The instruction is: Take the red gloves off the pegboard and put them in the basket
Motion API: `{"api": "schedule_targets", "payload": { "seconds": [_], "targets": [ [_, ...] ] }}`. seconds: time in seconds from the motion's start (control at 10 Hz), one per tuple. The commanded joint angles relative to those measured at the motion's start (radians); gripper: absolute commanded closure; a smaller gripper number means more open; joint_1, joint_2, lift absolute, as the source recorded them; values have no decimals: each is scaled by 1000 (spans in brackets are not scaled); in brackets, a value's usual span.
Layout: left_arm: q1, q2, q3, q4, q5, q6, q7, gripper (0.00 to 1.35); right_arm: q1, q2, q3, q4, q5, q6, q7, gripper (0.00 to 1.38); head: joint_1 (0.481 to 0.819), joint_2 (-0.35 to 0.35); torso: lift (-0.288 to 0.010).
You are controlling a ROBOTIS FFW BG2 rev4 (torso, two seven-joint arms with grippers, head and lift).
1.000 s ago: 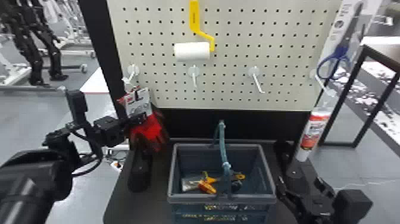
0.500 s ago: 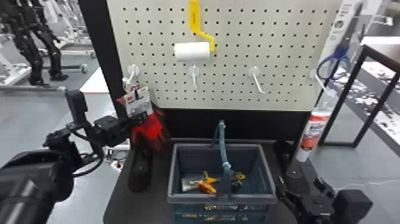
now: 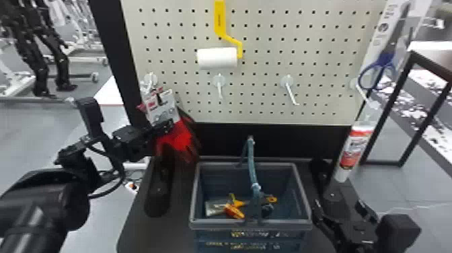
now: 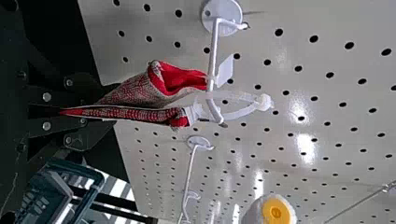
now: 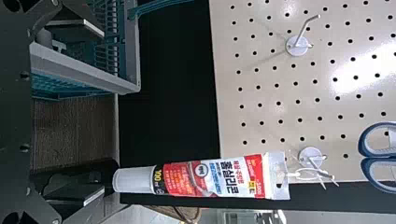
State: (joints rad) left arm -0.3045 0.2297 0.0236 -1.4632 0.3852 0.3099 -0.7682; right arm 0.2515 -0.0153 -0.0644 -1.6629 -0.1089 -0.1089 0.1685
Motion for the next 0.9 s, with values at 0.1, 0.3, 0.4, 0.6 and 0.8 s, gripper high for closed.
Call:
{"api": "schedule_targets", "payload": {
  "seconds": [0.1,0.3,0.4,0.6,0.8],
  "targets": [
    [25,-13,-14,-42,29,3,21,1222,0,0,0,0,0,0,0,136,549,0,-100],
    [65,-38,-19,-98,41,-2,69,1222,0,0,0,5,-3,0,0,136,549,0,-100],
    [87,-49,-22,-121,40,-8,95,1222,0,0,0,5,-3,0,0,136,549,0,-100],
    [119,-78,-27,-126,41,-28,127,1222,0,0,0,5,-3,0,0,136,549,0,-100],
    [157,-122,-22,-115,46,-104,170,1222,0,0,0,5,-5,0,0,136,549,0,-100]
  ]
}}
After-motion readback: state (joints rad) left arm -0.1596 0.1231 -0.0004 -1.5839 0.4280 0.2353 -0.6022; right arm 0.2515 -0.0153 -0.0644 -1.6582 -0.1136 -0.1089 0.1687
